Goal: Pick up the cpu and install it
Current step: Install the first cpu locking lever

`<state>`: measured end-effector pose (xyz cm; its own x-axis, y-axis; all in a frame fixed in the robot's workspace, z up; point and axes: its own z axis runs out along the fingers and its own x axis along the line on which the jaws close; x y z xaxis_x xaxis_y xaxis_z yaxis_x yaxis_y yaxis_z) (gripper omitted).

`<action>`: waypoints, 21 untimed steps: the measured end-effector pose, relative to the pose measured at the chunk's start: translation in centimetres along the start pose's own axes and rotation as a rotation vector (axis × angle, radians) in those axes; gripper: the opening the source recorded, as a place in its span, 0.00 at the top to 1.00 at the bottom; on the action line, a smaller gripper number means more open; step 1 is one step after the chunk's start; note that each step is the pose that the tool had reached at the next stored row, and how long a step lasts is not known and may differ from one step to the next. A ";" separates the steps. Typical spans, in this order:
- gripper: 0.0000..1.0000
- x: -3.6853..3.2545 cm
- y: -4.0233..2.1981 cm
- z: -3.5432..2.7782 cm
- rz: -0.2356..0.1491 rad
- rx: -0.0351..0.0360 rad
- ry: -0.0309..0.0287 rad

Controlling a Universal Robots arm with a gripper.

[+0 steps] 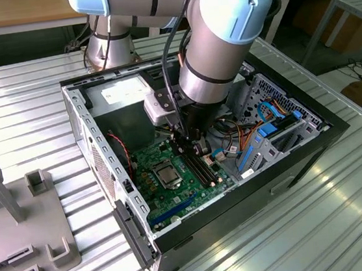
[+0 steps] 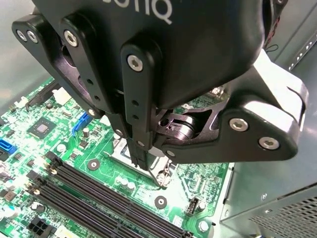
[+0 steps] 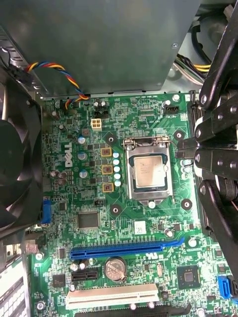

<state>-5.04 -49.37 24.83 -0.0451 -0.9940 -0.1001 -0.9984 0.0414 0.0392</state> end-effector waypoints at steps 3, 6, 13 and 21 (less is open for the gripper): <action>0.89 0.22 -0.01 -0.02 0.000 0.0000 0.0000; 0.89 0.57 0.00 -0.05 0.000 0.0000 0.0001; 0.89 0.79 -0.02 0.07 0.000 0.0001 0.0010; 0.89 1.05 -0.05 0.72 0.000 0.0003 0.0050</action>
<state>-5.06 -50.34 24.01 -0.0451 -0.9945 -0.0951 -0.9984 0.0415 0.0389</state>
